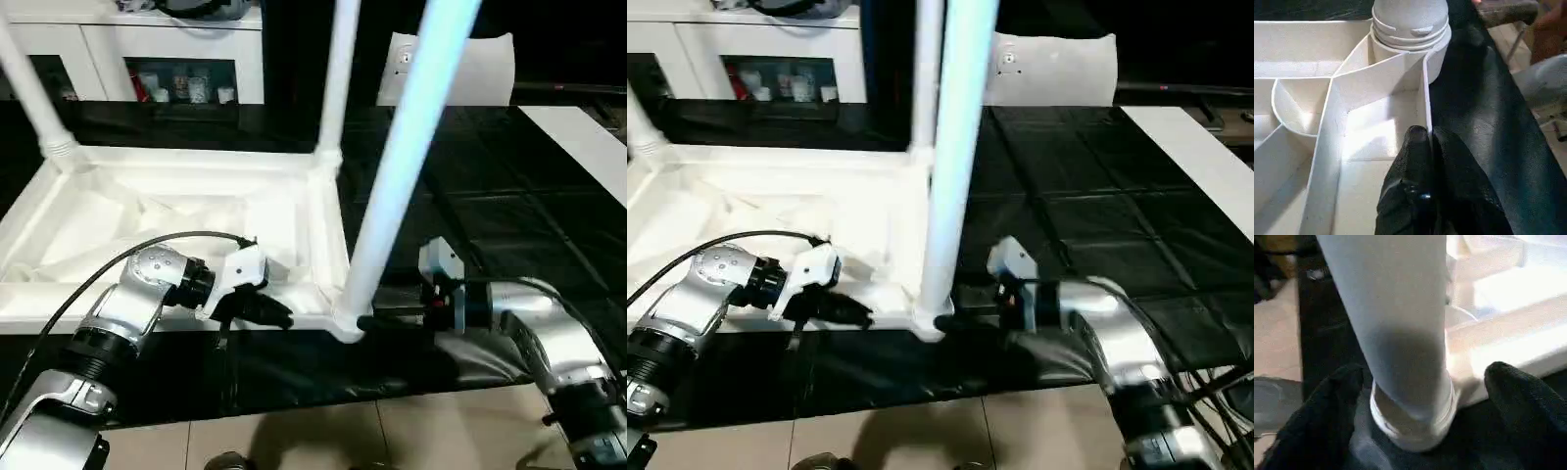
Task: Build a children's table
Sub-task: Rotate leg to tighten
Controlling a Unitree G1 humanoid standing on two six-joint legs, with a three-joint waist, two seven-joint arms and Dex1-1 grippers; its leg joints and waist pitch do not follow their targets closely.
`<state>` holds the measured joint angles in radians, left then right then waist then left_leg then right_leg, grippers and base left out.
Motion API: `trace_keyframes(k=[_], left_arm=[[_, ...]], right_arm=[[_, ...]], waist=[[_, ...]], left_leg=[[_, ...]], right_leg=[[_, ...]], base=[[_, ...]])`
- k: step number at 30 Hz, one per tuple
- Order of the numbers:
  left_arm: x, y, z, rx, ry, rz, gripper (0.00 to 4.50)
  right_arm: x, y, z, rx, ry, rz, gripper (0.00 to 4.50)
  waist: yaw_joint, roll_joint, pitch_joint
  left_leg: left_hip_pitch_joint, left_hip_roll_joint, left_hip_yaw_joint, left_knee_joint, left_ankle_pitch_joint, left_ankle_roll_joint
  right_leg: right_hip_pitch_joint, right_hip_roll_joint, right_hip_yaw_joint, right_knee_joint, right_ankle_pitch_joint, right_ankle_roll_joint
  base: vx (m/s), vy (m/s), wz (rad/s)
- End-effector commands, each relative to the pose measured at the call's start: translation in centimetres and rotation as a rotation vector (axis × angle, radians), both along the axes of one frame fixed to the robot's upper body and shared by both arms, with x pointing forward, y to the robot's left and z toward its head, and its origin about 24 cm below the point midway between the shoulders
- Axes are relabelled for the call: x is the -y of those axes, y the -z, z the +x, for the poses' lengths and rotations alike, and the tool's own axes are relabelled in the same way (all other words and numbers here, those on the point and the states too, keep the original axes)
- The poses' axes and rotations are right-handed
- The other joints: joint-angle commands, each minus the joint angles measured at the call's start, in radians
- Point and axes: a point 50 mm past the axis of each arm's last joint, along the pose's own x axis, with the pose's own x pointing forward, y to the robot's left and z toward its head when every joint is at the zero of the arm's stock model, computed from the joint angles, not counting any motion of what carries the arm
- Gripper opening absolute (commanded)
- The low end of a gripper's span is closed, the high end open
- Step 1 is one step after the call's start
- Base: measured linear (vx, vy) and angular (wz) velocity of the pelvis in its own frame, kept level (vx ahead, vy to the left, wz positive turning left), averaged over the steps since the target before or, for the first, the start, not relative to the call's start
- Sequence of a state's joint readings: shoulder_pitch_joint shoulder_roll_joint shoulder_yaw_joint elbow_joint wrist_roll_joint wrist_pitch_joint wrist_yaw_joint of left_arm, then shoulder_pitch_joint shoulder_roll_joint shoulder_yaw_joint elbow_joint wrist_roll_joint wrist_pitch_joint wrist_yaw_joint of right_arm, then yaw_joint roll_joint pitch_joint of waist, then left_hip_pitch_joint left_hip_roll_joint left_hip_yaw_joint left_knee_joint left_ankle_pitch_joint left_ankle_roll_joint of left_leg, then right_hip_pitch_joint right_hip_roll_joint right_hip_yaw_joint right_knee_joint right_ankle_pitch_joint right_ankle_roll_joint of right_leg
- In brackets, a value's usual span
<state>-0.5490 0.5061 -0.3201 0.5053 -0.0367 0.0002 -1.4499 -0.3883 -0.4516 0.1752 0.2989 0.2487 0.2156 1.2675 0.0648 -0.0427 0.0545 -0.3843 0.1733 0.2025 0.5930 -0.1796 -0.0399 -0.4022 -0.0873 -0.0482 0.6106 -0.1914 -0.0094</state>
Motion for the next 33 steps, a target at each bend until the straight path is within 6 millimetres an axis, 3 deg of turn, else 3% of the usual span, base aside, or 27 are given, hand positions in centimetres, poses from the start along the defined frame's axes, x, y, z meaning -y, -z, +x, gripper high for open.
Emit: trace_keyframes(k=[1,6,12,23,31,33], left_arm=[[0.8,0.3,-0.5,-0.021,0.109,0.043,0.00],[0.9,0.2,-0.5,-0.019,0.125,0.049,0.00],[0.8,0.3,-0.5,-0.019,0.134,0.060,0.00],[0.8,0.6,-0.6,-0.019,0.134,0.071,0.00],[2.2,0.5,0.4,-0.021,-0.063,-0.021,0.00],[2.7,0.4,0.7,-0.024,-0.117,-0.053,0.00]], right_arm=[[-0.3,-0.1,0.0,-0.034,-0.053,0.019,3.98],[-0.6,-0.1,0.0,-0.069,-0.100,0.026,3.53],[-0.7,0.1,0.3,-0.078,-0.115,0.021,3.07],[-1.1,0.2,0.3,-0.086,-0.147,0.023,2.24],[-2.0,1.5,-1.3,-0.125,-0.063,0.069,2.05],[-2.3,1.9,-1.1,-0.128,-0.002,0.062,2.03]], waist=[[-0.001,-0.001,-0.061],[0.010,0.000,-0.065],[0.021,0.000,-0.065],[0.021,-0.003,-0.067],[0.025,-0.001,-0.065],[0.023,-0.001,-0.058]], left_leg=[[0.029,0.068,-0.024,-0.074,-0.222,0.036],[0.027,0.068,-0.021,-0.069,-0.172,0.054],[0.030,0.068,-0.021,-0.070,-0.188,0.037],[0.028,0.067,-0.021,-0.068,-0.175,0.040],[0.033,0.069,-0.021,-0.070,-0.188,0.031],[0.034,0.066,-0.024,-0.076,-0.248,0.013]], right_leg=[[0.037,-0.064,0.043,-0.067,-0.191,-0.235],[0.040,-0.064,0.041,-0.058,-0.128,-0.249],[0.038,-0.065,0.042,-0.060,-0.166,-0.243],[0.040,-0.064,0.041,-0.057,-0.151,-0.240],[0.036,-0.064,0.043,-0.059,-0.158,-0.234],[0.034,-0.067,0.043,-0.072,-0.256,-0.220]], base=[[0.000,0.000,0.00],[0.000,0.000,0.00],[0.000,0.000,0.00],[0.000,0.000,0.00],[0.000,0.000,0.00],[0.000,0.000,0.00]])
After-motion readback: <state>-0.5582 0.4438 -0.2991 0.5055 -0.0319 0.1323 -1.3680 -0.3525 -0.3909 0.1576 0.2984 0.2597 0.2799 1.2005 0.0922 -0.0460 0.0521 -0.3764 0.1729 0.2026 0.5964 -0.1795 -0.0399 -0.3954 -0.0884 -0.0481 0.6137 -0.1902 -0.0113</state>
